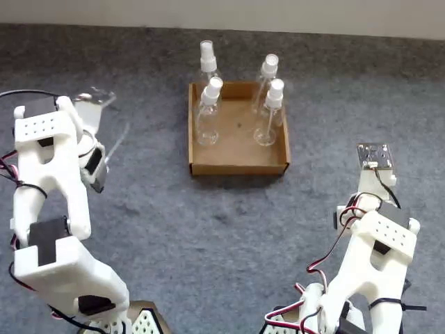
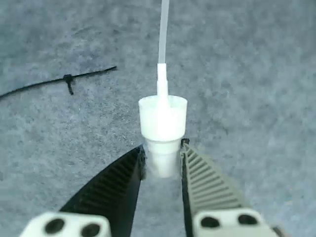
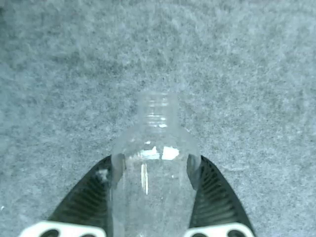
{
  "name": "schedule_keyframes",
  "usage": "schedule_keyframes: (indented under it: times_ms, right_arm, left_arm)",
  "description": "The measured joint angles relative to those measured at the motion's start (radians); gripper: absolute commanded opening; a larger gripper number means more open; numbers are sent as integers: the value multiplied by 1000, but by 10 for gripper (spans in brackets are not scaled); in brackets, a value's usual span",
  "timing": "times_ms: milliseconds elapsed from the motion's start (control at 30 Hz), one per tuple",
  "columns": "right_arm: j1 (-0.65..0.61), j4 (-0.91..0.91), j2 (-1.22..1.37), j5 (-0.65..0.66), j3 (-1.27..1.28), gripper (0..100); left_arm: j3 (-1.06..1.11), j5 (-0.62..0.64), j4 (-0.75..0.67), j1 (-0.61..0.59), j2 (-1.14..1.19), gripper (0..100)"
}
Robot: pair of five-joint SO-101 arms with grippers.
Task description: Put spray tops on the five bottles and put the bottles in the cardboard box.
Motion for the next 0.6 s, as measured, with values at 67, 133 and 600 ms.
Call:
schedule_keyframes:
  times_ms: [67,133,600]
  right_arm:
    - [0,0,0,0,0,4]
    - [0,0,0,0,0,4]
    - [0,0,0,0,0,4]
  left_arm:
    - [6,166,-46,0,0,107]
    - [34,278,-86,0,0,168]
    - [91,361,-130,149,0,231]
